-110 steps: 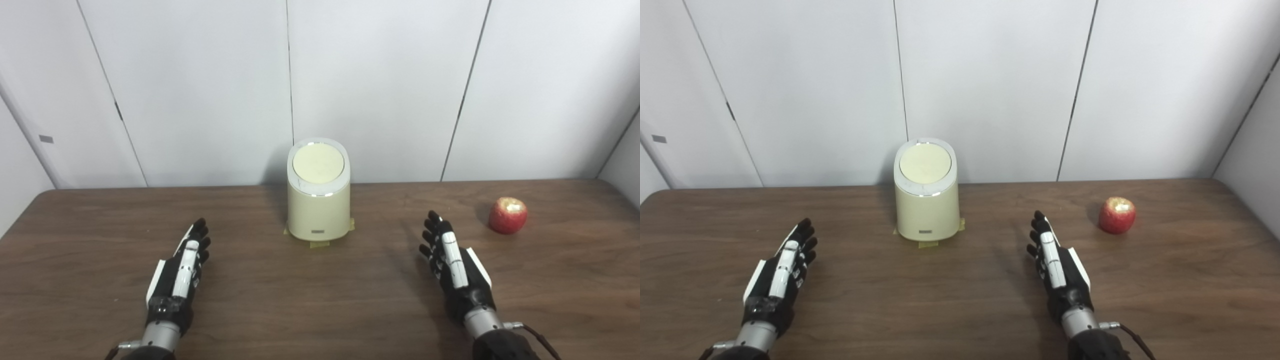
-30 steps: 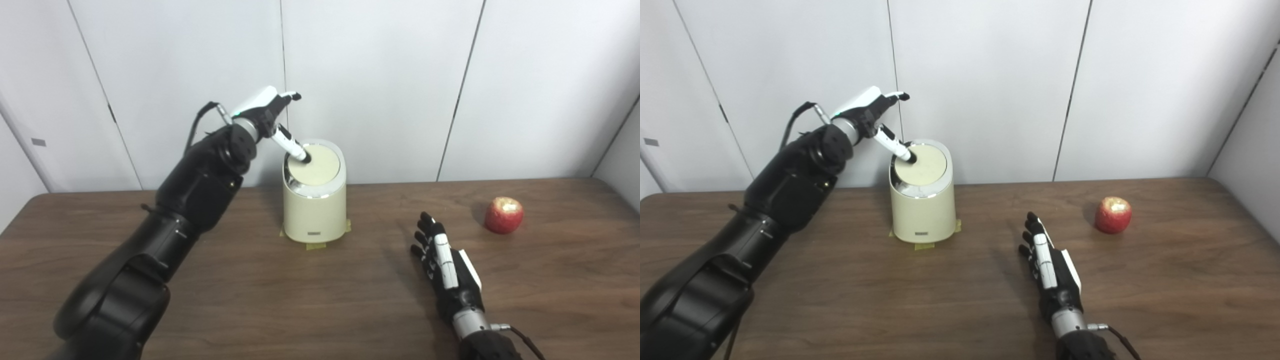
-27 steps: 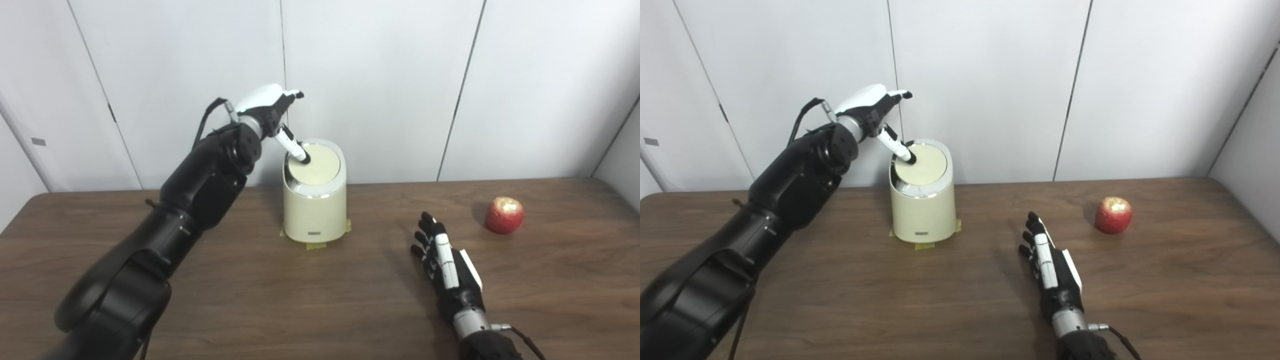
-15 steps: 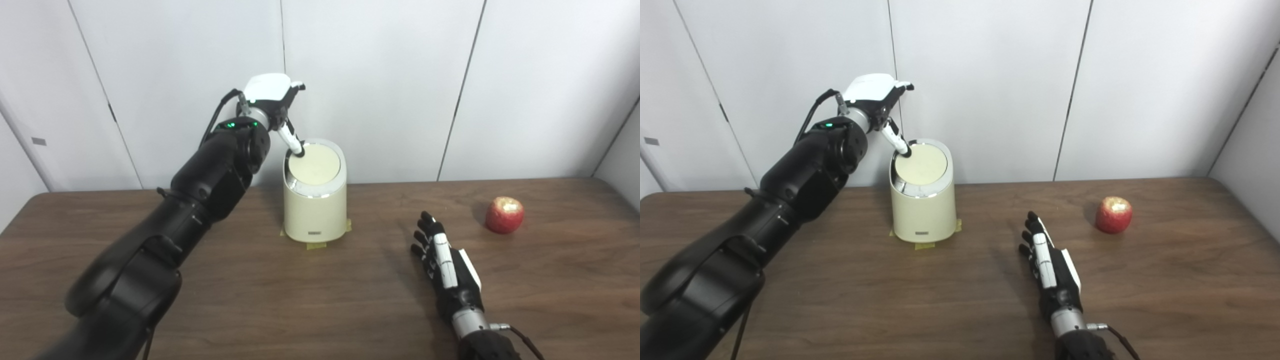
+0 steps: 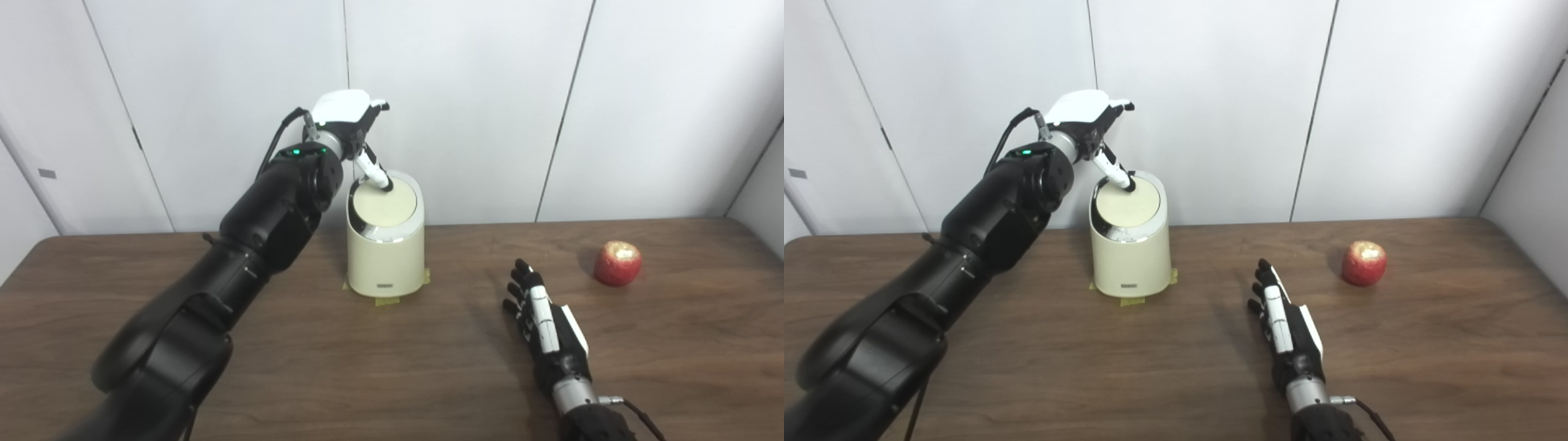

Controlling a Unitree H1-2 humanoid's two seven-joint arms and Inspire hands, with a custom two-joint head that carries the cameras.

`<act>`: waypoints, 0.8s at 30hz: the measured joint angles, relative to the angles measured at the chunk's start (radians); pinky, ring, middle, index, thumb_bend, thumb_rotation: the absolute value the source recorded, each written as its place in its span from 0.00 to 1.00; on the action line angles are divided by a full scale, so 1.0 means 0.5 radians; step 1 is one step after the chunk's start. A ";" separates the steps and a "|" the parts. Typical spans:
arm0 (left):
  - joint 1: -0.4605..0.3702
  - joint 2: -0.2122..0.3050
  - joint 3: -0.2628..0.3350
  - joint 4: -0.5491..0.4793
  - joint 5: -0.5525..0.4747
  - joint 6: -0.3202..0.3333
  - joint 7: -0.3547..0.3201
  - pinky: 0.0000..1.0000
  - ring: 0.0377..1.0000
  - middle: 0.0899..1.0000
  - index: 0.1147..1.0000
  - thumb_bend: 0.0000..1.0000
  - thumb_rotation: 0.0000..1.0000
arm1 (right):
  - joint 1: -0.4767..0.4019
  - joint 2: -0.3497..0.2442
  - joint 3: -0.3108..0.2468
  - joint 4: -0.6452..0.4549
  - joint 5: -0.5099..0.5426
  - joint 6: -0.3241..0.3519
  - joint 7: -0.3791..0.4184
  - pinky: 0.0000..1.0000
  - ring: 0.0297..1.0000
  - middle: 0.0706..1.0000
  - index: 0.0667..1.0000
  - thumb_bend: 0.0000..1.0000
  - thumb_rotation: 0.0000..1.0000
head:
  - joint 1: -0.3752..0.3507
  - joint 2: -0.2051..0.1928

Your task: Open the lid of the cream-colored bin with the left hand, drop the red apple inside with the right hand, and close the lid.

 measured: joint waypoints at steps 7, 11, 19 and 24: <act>0.009 -0.012 0.011 -0.048 0.014 0.048 -0.021 0.93 0.92 0.93 0.93 0.99 0.16 | -0.009 0.001 -0.005 0.008 0.008 0.002 -0.001 0.93 0.96 0.96 0.94 0.58 0.99 | -0.003 0.006; 0.008 -0.009 -0.047 -0.052 0.064 0.028 -0.013 1.00 0.94 0.92 0.92 1.00 0.15 | -0.011 0.004 -0.007 0.009 0.009 0.005 -0.006 0.92 0.95 0.96 0.94 0.58 0.99 | 0.006 0.018; 0.009 0.014 -0.166 -0.052 0.251 -0.089 0.022 1.00 0.96 0.91 0.91 1.00 0.13 | -0.012 0.003 -0.007 0.006 0.009 0.016 -0.006 0.93 0.96 0.97 0.95 0.57 0.99 | 0.018 0.040; 0.021 0.034 -0.177 -0.108 0.289 -0.101 -0.018 1.00 0.97 0.92 0.91 1.00 0.13 | -0.012 0.003 -0.014 0.000 0.016 0.027 -0.006 0.92 0.96 0.96 0.94 0.56 0.99 | 0.025 0.052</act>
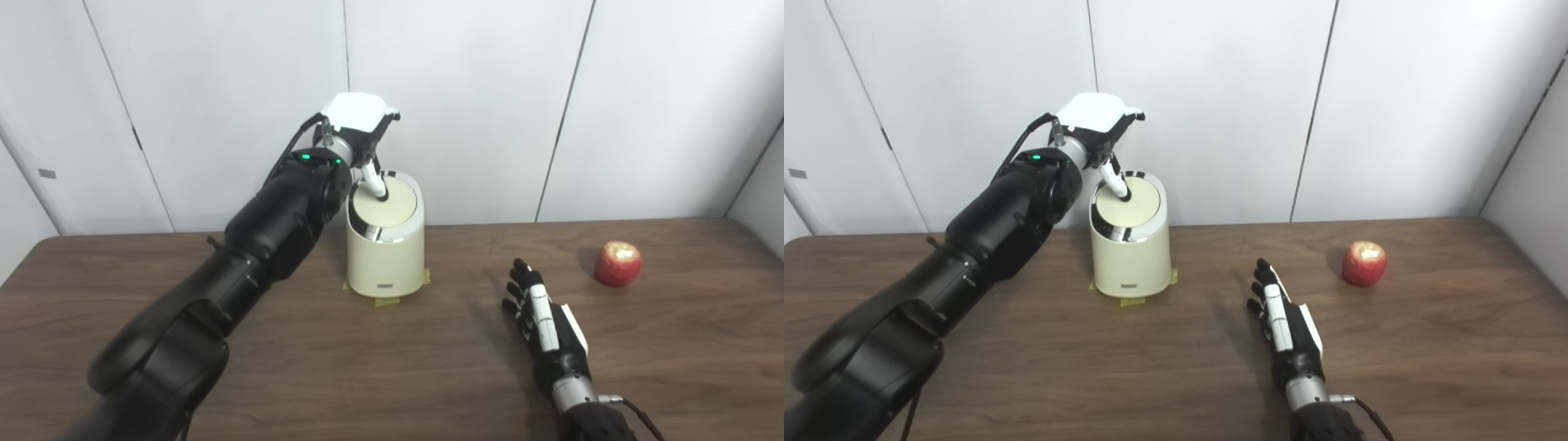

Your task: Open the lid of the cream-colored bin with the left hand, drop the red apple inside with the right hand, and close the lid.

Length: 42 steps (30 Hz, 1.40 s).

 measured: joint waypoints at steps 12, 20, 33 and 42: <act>0.003 -0.004 -0.009 -0.013 0.031 -0.002 -0.116 1.00 0.93 0.93 0.91 1.00 0.14 | 0.001 -0.001 -0.004 -0.009 0.001 0.016 0.000 0.90 0.95 0.96 0.94 0.56 1.00 | 0.000 0.012; 0.027 -0.022 0.017 -0.059 0.031 0.003 -0.161 1.00 0.97 0.94 0.92 0.99 0.13 | 0.001 -0.001 -0.016 -0.011 0.008 0.021 -0.001 0.86 0.95 0.95 0.93 0.55 0.98 | 0.000 0.018; 0.032 -0.041 -0.034 -0.033 0.064 -0.017 -0.114 1.00 0.96 0.92 0.91 1.00 0.11 | 0.011 -0.001 -0.016 -0.059 0.003 0.045 -0.002 0.86 0.95 0.96 0.94 0.54 0.99 | -0.015 0.037; 0.053 -0.038 -0.060 -0.059 0.087 -0.036 -0.100 1.00 0.97 0.92 0.91 1.00 0.11 | 0.013 0.002 -0.018 -0.059 0.001 0.048 -0.005 0.86 0.95 0.96 0.94 0.54 0.98 | -0.012 0.037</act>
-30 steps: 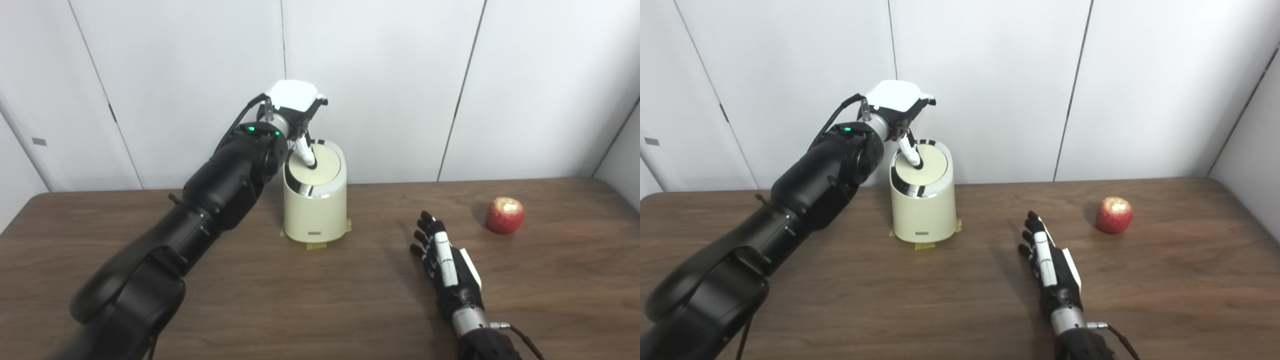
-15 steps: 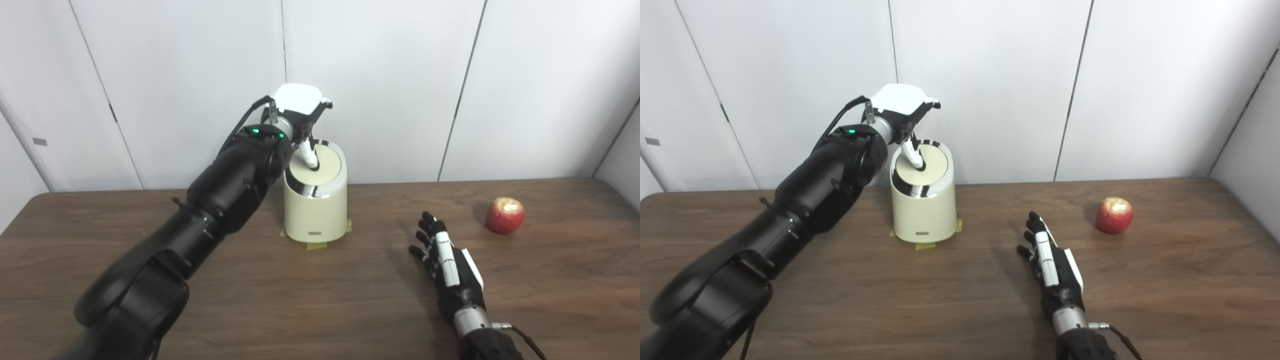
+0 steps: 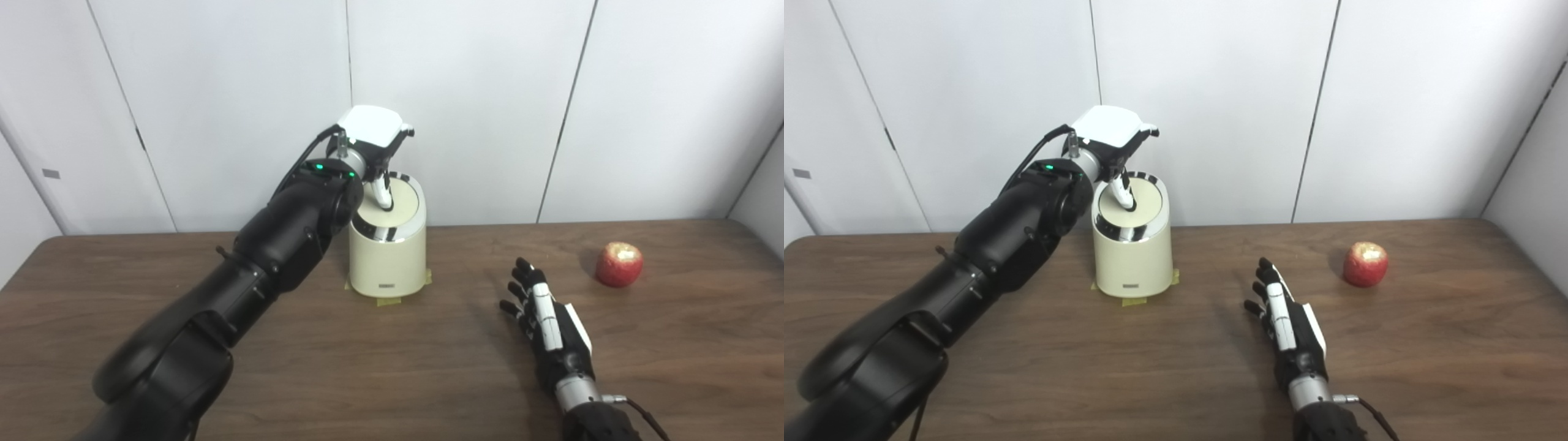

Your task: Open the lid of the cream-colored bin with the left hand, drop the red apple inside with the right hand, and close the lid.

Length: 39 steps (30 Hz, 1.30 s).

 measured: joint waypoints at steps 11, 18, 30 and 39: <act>0.013 0.031 0.066 -0.097 -0.023 0.058 -0.163 1.00 0.95 0.92 0.88 1.00 0.10 | -0.002 0.000 -0.009 0.001 0.003 -0.002 -0.002 0.90 0.96 0.96 0.94 0.53 0.99 | -0.012 -0.018; -0.004 0.058 0.239 -0.162 -0.119 0.134 -0.291 0.91 0.91 0.90 0.87 0.98 0.10 | -0.002 0.000 -0.015 0.004 0.008 -0.002 -0.003 0.90 0.95 0.95 0.93 0.54 0.97 | -0.018 -0.025; 0.151 0.115 0.893 -0.708 -0.468 0.190 0.114 0.55 0.65 0.69 0.67 0.75 0.00 | 0.000 0.001 -0.013 -0.004 0.004 0.003 -0.023 0.88 0.94 0.94 0.91 0.53 0.97 | -0.034 -0.018; 0.626 -0.134 1.444 -0.895 -1.018 0.279 0.486 0.63 0.69 0.67 0.64 0.63 0.10 | 0.002 0.008 -0.025 -0.070 0.013 0.069 -0.038 0.91 0.94 0.94 0.90 0.56 0.90 | -0.040 -0.009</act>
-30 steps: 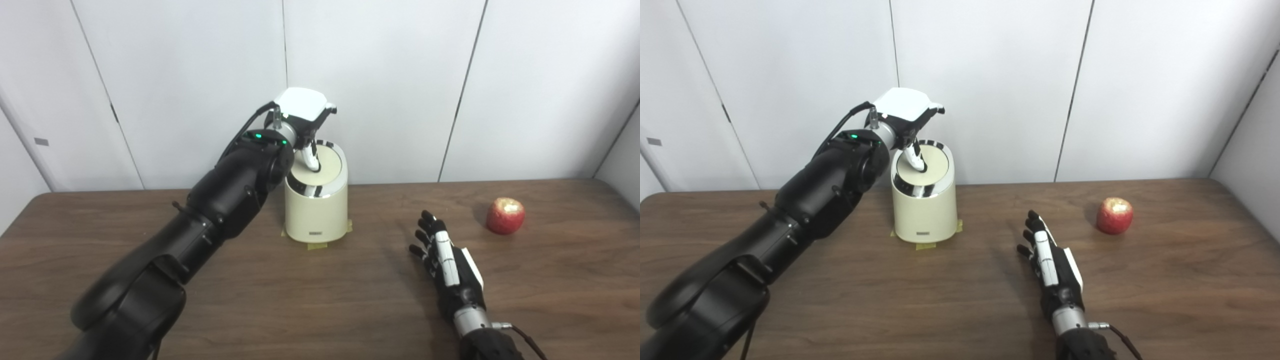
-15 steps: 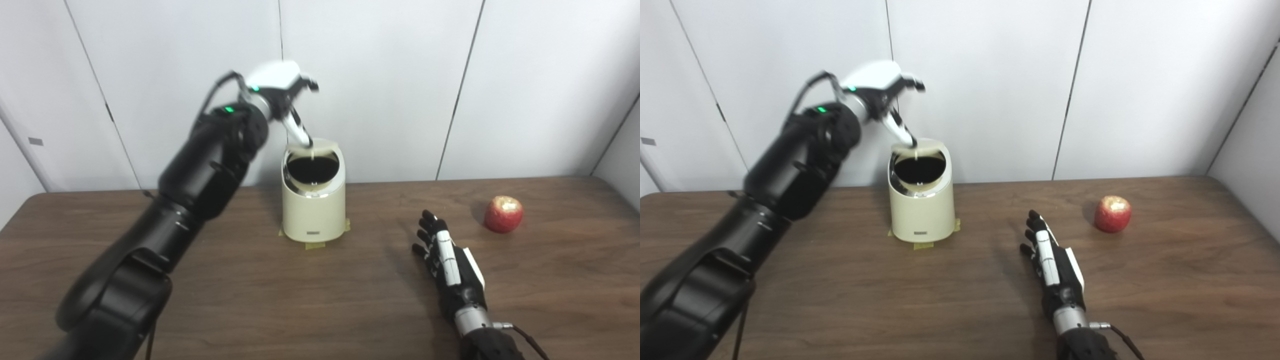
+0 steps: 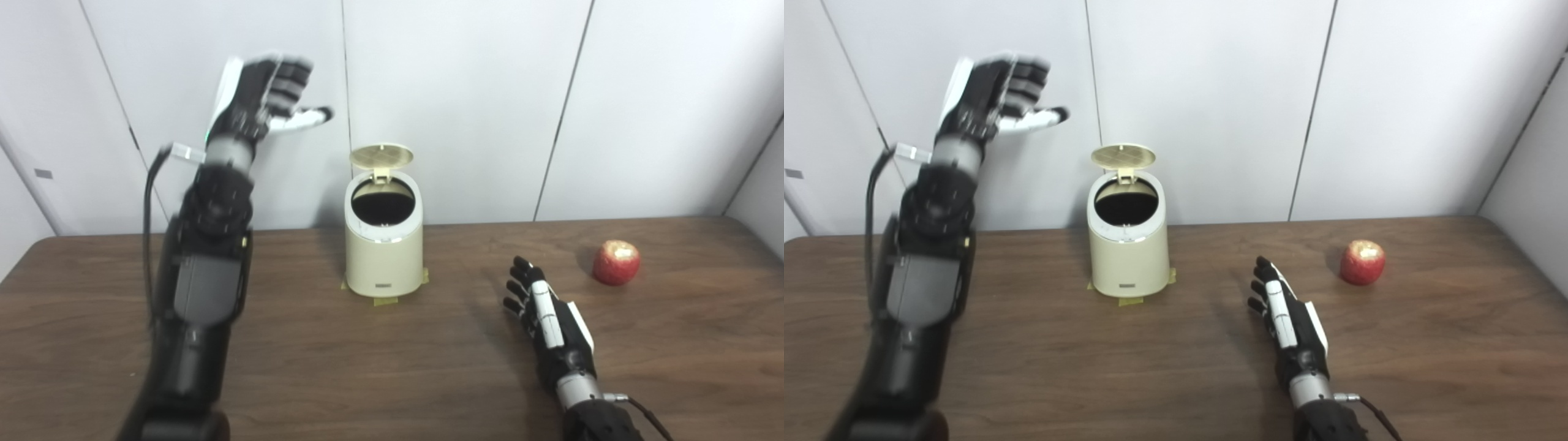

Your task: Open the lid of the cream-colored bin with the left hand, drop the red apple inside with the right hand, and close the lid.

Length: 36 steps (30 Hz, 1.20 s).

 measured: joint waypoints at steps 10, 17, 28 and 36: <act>0.381 0.008 0.142 -0.302 -0.392 0.048 0.039 0.62 0.68 0.70 0.73 0.67 0.14 | -0.044 -0.138 -0.036 -0.008 -0.011 0.043 0.014 0.85 0.90 0.93 0.91 0.56 0.48 | 0.015 0.012; 0.654 -0.050 0.095 -0.356 -0.591 0.038 0.029 0.68 0.73 0.76 0.79 0.73 0.22 | -0.128 -0.347 -0.077 0.010 -0.223 0.024 -0.035 0.77 0.84 0.88 0.88 0.70 0.28 | 0.028 0.018; 0.910 -0.078 0.007 -0.353 -0.593 -0.068 0.098 0.63 0.70 0.74 0.77 0.77 0.20 | -0.266 -0.674 -0.132 -0.138 -0.457 0.139 0.004 0.77 0.84 0.87 0.86 0.78 0.16 | -0.025 0.034; 0.939 -0.067 -0.012 -0.342 -0.608 -0.067 0.095 0.75 0.76 0.76 0.78 0.78 0.17 | -0.291 -0.743 -0.164 -0.249 -0.547 0.251 0.008 0.73 0.83 0.85 0.86 0.76 0.12 | -0.236 0.040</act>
